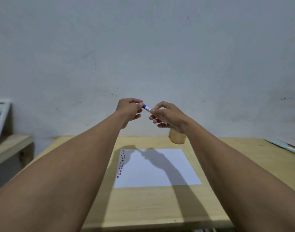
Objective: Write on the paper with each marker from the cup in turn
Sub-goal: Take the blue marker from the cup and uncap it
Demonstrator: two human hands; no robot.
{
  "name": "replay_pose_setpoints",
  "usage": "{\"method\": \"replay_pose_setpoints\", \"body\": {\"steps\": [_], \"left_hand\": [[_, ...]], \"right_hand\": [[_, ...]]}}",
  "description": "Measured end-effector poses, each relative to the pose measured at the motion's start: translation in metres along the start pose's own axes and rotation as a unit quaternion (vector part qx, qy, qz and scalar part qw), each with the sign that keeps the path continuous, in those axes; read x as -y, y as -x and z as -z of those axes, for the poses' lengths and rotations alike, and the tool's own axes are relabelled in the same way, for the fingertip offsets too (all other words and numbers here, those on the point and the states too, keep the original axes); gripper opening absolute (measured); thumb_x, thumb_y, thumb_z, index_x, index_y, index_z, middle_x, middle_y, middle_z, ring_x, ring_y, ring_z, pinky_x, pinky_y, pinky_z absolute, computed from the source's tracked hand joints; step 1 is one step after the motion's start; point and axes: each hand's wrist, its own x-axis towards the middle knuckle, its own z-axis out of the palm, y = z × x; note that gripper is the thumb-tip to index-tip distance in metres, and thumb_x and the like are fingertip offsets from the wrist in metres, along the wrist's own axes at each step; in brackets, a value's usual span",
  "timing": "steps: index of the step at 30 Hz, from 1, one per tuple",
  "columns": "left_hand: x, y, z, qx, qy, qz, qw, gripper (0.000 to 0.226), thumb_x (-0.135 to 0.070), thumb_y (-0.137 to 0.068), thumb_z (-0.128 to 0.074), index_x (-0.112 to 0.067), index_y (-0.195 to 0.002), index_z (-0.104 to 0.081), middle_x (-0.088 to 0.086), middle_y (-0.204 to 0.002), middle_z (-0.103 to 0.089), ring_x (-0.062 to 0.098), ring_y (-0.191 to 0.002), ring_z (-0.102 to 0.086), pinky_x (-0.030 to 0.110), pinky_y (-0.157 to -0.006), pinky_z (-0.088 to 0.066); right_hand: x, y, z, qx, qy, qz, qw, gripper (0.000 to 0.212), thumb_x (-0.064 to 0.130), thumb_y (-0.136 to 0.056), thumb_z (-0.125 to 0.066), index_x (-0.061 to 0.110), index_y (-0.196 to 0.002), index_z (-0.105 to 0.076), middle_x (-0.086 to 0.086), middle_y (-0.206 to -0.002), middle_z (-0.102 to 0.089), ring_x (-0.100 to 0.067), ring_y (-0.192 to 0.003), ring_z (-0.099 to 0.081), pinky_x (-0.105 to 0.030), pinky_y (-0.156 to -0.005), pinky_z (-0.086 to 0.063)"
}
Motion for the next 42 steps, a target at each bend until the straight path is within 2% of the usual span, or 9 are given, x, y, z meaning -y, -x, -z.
{"method": "replay_pose_setpoints", "body": {"steps": [2, 5, 8, 13, 19, 25, 30, 37, 42], "left_hand": [[-0.001, 0.003, 0.008, -0.004, 0.020, 0.010, 1.000, 0.013, -0.009, -0.096, -0.062, -0.013, -0.103, -0.073, 0.010, -0.104, -0.070, 0.017, -0.088, -0.066, 0.028, -0.071, -0.059], [-0.003, 0.007, 0.019, -0.002, 0.047, 0.025, 0.999, 0.013, -0.009, -0.097, -0.061, -0.013, -0.102, -0.073, 0.008, -0.103, -0.069, 0.016, -0.088, -0.065, 0.027, -0.068, -0.058], [-0.007, 0.011, 0.026, 0.000, 0.068, 0.031, 0.997, 0.011, -0.009, -0.097, -0.062, -0.012, -0.098, -0.072, 0.008, -0.102, -0.068, 0.016, -0.089, -0.065, 0.028, -0.068, -0.058], [-0.004, 0.015, 0.035, 0.033, 0.066, 0.032, 0.997, 0.008, -0.011, -0.095, -0.066, -0.012, -0.100, -0.072, 0.009, -0.104, -0.070, 0.016, -0.089, -0.066, 0.030, -0.071, -0.059], [-0.001, 0.019, 0.048, 0.067, 0.044, 0.023, 0.997, 0.021, -0.016, -0.094, -0.068, -0.004, -0.111, -0.071, 0.009, -0.099, -0.070, 0.016, -0.090, -0.067, 0.029, -0.071, -0.061], [0.006, 0.019, 0.062, 0.024, 0.038, 0.026, 0.999, 0.025, -0.022, -0.096, -0.065, 0.002, -0.100, -0.072, 0.008, -0.081, -0.066, 0.015, -0.071, -0.061, 0.035, -0.072, -0.063], [0.033, 0.013, 0.086, -0.007, -0.102, -0.003, 0.995, 0.013, -0.022, -0.092, -0.071, -0.011, -0.086, -0.075, 0.009, -0.086, -0.069, 0.017, -0.075, -0.065, 0.038, -0.078, -0.062], [0.104, 0.016, 0.092, -0.082, -0.304, -0.018, 0.949, 0.025, -0.017, -0.092, -0.067, -0.013, -0.116, -0.074, 0.007, -0.114, -0.072, 0.023, -0.094, -0.066, 0.026, -0.076, -0.048], [0.145, 0.031, 0.095, -0.063, -0.355, 0.004, 0.933, 0.020, -0.008, -0.088, -0.065, -0.010, -0.107, -0.073, 0.008, -0.098, -0.073, 0.021, -0.081, -0.066, 0.024, -0.064, -0.045]], "right_hand": [[0.002, 0.005, -0.005, 0.045, -0.106, -0.035, 0.993, 0.026, 0.041, -0.093, -0.068, 0.019, -0.107, -0.064, -0.006, -0.098, -0.072, -0.014, -0.074, -0.065, -0.030, -0.069, -0.050], [-0.001, 0.011, -0.013, 0.073, -0.293, -0.051, 0.952, 0.066, 0.066, -0.079, -0.071, 0.012, -0.116, -0.073, -0.009, -0.102, -0.073, -0.017, -0.078, -0.064, -0.032, -0.069, -0.048], [-0.005, 0.011, -0.025, 0.061, -0.402, -0.035, 0.913, 0.074, 0.064, -0.075, -0.076, 0.010, -0.126, -0.071, -0.009, -0.104, -0.072, -0.016, -0.077, -0.062, -0.031, -0.067, -0.047], [-0.005, 0.003, -0.052, -0.068, -0.330, -0.010, 0.941, 0.031, 0.032, -0.091, -0.076, 0.017, -0.117, -0.073, 0.003, -0.084, -0.069, -0.009, -0.071, -0.059, -0.025, -0.062, -0.048], [-0.003, -0.001, -0.064, -0.080, -0.309, 0.028, 0.947, 0.012, 0.017, -0.091, -0.075, 0.006, -0.096, -0.073, -0.005, -0.078, -0.072, -0.010, -0.069, -0.067, -0.022, -0.064, -0.057], [-0.001, -0.003, -0.073, -0.087, -0.345, 0.046, 0.934, 0.008, 0.007, -0.091, -0.072, -0.001, -0.095, -0.072, -0.009, -0.073, -0.070, -0.013, -0.066, -0.067, -0.021, -0.067, -0.060], [-0.012, -0.002, -0.074, -0.098, -0.255, 0.022, 0.962, 0.011, 0.016, -0.091, -0.073, 0.008, -0.098, -0.073, -0.004, -0.075, -0.070, -0.009, -0.064, -0.065, -0.023, -0.064, -0.057], [-0.033, 0.001, -0.090, -0.082, -0.195, 0.004, 0.977, 0.006, 0.016, -0.091, -0.070, 0.012, -0.094, -0.072, -0.003, -0.077, -0.069, -0.010, -0.064, -0.063, -0.026, -0.064, -0.056], [-0.050, -0.002, -0.099, -0.071, -0.147, -0.013, 0.986, 0.004, 0.016, -0.089, -0.069, 0.016, -0.085, -0.069, -0.002, -0.076, -0.064, -0.014, -0.067, -0.060, -0.029, -0.065, -0.054]]}}
